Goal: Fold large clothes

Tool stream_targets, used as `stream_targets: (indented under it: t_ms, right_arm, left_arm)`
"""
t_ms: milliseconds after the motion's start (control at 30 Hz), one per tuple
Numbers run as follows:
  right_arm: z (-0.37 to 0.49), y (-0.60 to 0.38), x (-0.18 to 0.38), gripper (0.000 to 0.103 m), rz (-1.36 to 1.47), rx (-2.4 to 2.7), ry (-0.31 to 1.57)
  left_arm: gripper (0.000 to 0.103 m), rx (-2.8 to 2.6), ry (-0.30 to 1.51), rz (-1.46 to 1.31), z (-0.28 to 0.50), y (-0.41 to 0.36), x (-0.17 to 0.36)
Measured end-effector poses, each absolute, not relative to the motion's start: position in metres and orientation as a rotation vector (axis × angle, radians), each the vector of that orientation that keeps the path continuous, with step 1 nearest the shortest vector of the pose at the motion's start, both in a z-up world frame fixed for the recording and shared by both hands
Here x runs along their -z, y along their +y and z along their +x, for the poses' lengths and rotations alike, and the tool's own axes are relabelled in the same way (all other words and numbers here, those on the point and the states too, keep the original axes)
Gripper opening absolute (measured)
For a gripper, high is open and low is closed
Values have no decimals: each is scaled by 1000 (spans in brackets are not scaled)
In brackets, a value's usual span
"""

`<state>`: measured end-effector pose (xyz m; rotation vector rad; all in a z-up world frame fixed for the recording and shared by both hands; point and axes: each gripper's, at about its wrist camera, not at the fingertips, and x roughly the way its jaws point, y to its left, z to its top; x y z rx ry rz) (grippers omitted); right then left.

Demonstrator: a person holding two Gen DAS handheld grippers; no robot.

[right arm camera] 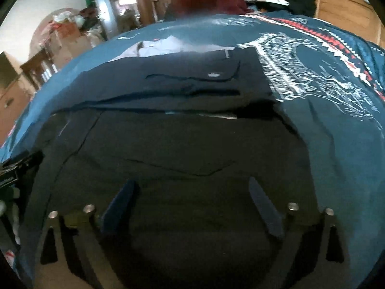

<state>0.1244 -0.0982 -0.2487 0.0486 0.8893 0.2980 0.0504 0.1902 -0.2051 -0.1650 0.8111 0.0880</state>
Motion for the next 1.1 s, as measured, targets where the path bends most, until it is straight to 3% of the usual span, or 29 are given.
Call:
stream_targets:
  t_ms: [1100]
  right_arm:
    - [124,-95,252,103,46,-308,890]
  left_arm:
    - [103,-97,815,-157,54,186,208]
